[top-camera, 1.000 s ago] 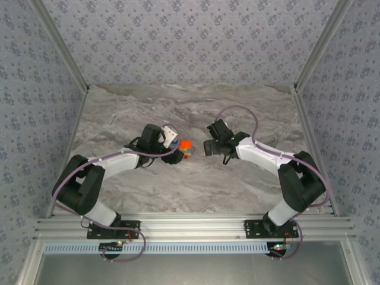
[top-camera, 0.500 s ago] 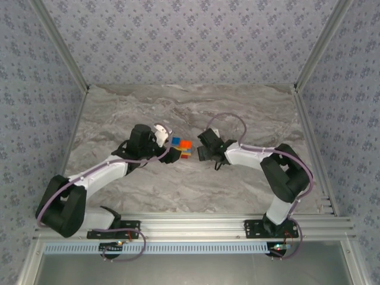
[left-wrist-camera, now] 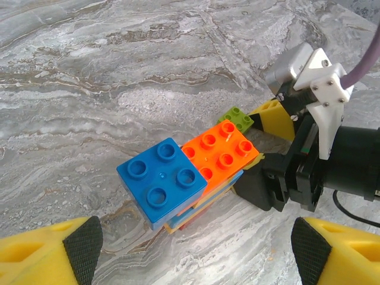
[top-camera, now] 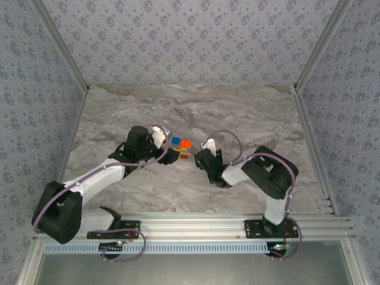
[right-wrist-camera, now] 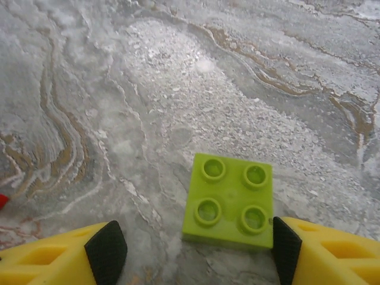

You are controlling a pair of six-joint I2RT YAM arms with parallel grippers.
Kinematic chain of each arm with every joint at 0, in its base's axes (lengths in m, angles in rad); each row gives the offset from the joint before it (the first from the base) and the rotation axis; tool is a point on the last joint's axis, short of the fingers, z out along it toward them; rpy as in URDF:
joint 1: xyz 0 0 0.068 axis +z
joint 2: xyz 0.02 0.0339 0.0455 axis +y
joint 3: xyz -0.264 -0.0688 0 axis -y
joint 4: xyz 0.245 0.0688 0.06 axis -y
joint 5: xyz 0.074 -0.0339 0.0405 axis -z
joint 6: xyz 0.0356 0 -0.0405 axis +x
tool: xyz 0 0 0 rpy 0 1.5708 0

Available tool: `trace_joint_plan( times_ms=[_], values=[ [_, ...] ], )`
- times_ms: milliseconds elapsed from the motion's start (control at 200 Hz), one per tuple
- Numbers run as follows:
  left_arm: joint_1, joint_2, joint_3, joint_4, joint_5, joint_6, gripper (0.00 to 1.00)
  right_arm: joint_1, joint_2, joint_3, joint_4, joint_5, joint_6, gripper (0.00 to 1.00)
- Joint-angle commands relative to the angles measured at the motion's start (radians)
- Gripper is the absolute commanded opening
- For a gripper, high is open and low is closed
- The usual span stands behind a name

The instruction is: Assemble a carrot with lego

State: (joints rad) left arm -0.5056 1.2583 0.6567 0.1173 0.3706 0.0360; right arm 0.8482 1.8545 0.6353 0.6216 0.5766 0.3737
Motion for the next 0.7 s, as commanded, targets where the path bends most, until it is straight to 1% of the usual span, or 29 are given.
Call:
trace_joint_plan(
  times_ms=[0, 200, 405, 695],
  values=[
    [0.006, -0.011, -0.006, 0.03, -0.002, -0.002, 0.85, -0.006, 0.089, -0.06, 0.088, -0.02, -0.035, 0.71],
    [0.007, -0.007, -0.001, 0.028, -0.002, 0.0, 0.85, -0.042, 0.124, -0.108, 0.188, -0.022, -0.008, 0.65],
    [0.008, -0.008, -0.005, 0.028, -0.007, 0.002, 0.85, -0.05, 0.162, -0.146, 0.278, -0.015, -0.007, 0.61],
    [0.008, -0.007, -0.003, 0.029, -0.009, 0.004, 0.85, -0.065, 0.202, -0.145, 0.327, -0.032, -0.033, 0.54]
  ],
)
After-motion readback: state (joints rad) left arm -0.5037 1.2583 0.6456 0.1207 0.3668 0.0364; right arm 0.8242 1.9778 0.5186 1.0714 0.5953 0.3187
